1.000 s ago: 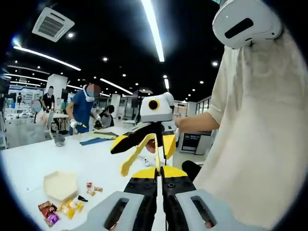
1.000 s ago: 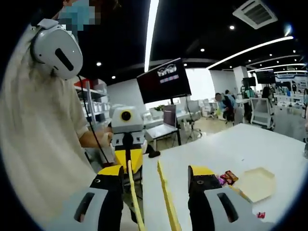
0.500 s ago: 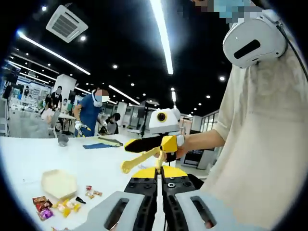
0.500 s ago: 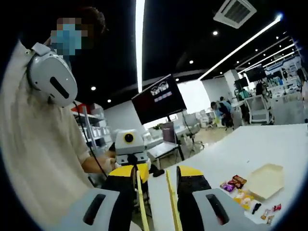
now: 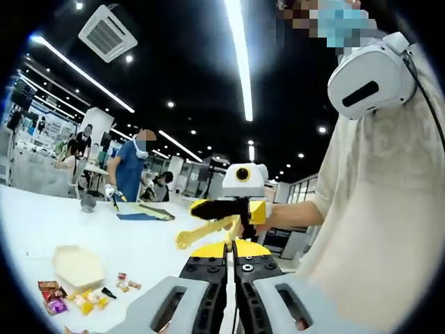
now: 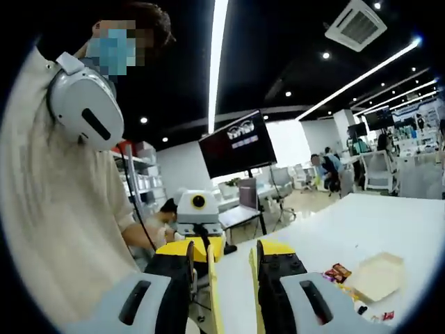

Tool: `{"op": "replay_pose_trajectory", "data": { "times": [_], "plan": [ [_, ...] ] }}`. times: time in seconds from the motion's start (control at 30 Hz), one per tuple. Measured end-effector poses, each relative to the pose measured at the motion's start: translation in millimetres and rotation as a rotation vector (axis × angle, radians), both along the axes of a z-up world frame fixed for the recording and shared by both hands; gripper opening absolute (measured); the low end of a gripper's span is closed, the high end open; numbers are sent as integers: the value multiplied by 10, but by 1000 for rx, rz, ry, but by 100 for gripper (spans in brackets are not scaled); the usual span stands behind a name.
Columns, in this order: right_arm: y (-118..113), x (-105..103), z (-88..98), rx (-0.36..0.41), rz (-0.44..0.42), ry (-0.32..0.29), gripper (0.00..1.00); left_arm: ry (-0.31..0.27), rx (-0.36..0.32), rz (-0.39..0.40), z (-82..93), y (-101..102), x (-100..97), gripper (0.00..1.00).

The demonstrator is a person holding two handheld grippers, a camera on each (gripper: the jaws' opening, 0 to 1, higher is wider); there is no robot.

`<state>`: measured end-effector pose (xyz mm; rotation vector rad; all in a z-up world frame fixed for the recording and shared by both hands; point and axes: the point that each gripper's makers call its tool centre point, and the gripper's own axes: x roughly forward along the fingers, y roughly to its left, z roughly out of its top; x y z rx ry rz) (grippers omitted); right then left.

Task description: Place the target food into the container with the food tongs after gripping and lifting it, then release it inside without dropping or visibly crushing the food.

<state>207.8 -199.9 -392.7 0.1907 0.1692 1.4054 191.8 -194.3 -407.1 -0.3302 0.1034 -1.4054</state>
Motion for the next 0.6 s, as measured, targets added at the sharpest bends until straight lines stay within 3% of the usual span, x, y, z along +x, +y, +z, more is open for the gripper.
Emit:
{"op": "replay_pose_trajectory", "data": {
  "times": [0.4, 0.6],
  "plan": [
    [-19, -28, 85, 65, -4, 22, 38, -15, -27, -5, 127, -9, -33, 0],
    [-25, -48, 7, 43, -17, 35, 42, -17, -54, -4, 198, -13, -33, 0]
  ]
}}
